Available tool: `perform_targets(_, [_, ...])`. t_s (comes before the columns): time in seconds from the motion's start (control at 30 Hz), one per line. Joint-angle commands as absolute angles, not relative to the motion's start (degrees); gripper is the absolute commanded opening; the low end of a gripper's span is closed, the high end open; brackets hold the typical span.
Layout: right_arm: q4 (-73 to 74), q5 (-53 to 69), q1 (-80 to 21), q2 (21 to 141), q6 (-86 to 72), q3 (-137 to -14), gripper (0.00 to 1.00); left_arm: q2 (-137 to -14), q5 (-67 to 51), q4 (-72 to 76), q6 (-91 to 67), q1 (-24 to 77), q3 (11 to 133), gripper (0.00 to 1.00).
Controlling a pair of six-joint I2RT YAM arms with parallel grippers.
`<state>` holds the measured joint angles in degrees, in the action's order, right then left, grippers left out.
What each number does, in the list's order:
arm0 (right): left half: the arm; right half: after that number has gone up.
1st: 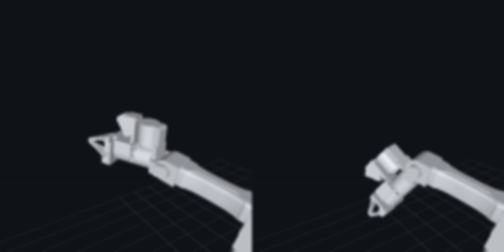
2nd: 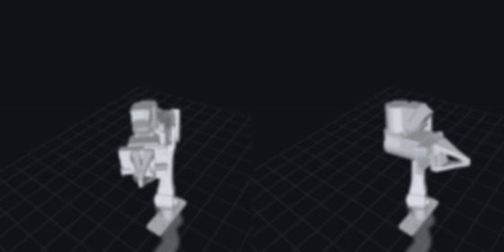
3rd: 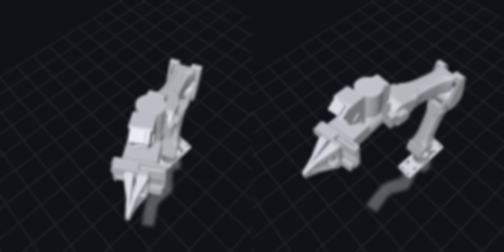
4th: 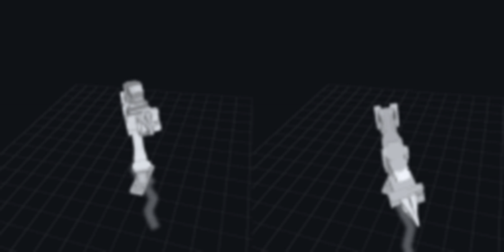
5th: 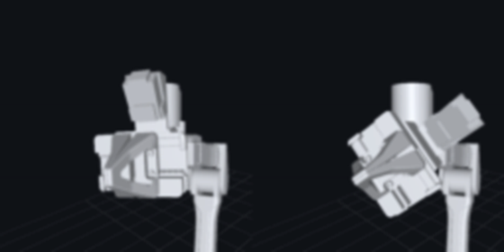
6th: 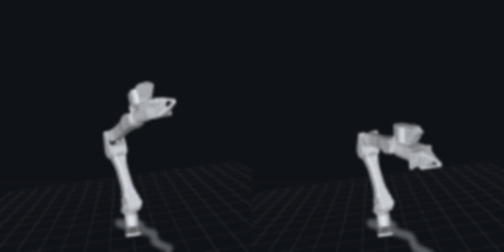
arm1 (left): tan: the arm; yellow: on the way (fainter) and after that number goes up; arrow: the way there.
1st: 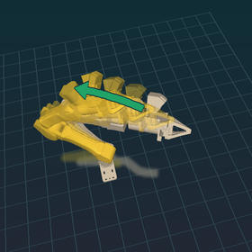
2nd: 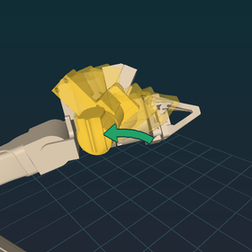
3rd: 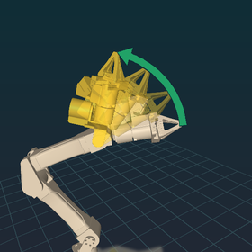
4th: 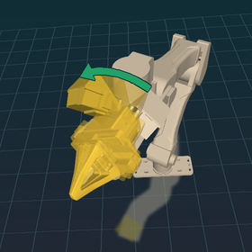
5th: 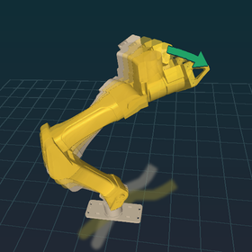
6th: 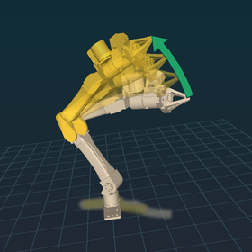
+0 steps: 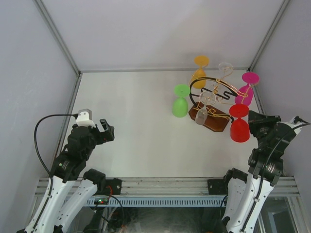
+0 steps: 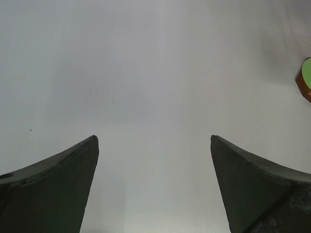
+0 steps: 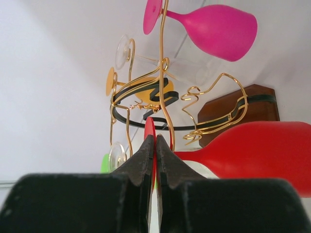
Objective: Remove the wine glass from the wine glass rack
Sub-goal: Pick up the wine glass from the wine rack.
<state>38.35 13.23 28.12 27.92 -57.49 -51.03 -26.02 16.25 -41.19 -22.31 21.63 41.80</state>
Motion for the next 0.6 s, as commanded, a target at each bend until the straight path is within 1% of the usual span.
perform_targets(0.0, [34.9, 10.1, 28.5, 26.1, -59.1, -51.9, 0.00, -26.7, 16.0, -39.1, -21.8, 21.9, 41.8, 1.00])
perform_targets(0.37, [26.3, 13.3, 28.6, 32.3, -60.4, -51.3, 0.00, -26.5, 16.4, -39.1, -21.9, 21.9, 41.8, 1.00])
perform_targets(0.57, [23.3, 23.2, 28.6, 37.6, -59.6, -51.6, 0.00, -26.6, 16.5, -39.2, -21.9, 21.8, 41.8, 1.00])
